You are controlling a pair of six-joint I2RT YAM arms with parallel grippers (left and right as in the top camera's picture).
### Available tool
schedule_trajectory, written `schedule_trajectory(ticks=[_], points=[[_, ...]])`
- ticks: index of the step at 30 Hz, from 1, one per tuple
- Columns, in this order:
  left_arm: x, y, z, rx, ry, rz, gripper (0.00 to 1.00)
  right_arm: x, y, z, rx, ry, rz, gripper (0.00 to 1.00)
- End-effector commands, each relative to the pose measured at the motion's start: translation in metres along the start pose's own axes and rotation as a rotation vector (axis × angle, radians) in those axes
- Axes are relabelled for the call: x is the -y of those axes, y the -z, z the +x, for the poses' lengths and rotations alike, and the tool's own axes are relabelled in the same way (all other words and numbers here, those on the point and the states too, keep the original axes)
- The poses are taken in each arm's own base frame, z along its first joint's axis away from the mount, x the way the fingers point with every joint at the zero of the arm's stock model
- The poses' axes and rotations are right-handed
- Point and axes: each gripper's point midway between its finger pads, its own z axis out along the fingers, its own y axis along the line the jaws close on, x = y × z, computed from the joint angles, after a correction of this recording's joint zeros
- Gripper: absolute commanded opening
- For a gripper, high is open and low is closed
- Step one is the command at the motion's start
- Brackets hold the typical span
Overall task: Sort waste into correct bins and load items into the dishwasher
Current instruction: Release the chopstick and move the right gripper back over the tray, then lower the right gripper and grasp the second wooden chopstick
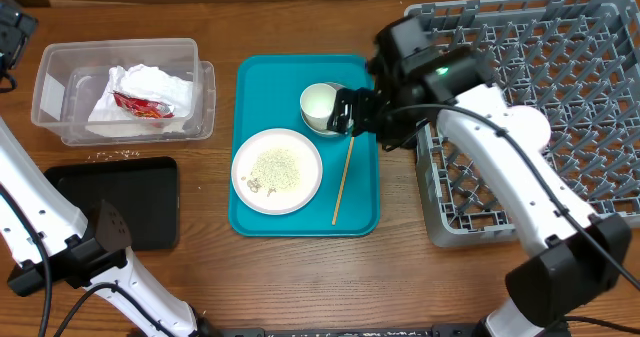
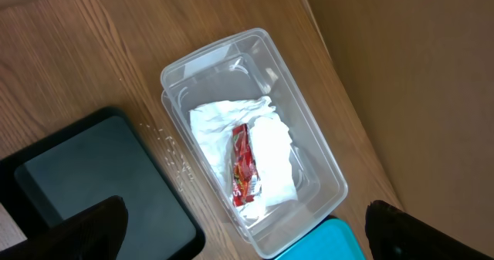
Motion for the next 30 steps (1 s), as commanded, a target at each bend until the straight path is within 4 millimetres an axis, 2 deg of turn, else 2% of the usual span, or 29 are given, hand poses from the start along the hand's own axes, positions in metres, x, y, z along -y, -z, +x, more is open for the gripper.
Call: schedule_trajectory(ticks=[1,9,14,18,25,30], points=[[-0.002,-0.005,0.0,-0.004,-0.023,-0.015,1.0,0.014,-0.004,-0.007,0.056,-0.138,0.088,0.98],[-0.002,-0.005,0.0,-0.004,-0.023,-0.015,1.0,0.001,-0.008,0.014,-0.02,-0.161,0.057,0.98],[-0.002,-0.005,0.0,-0.004,-0.023,-0.015,1.0,-0.008,-0.01,0.014,-0.015,-0.174,0.035,0.98],[-0.002,-0.005,0.0,-0.004,-0.023,-0.015,1.0,-0.002,-0.01,0.009,0.022,-0.216,0.071,0.97],[-0.002,-0.005,0.0,-0.004,-0.023,-0.015,1.0,-0.002,-0.013,0.016,0.008,-0.206,0.09,0.96],[-0.002,-0.005,0.0,-0.004,-0.023,-0.015,1.0,0.013,-0.029,0.028,0.034,-0.272,0.197,0.95]])
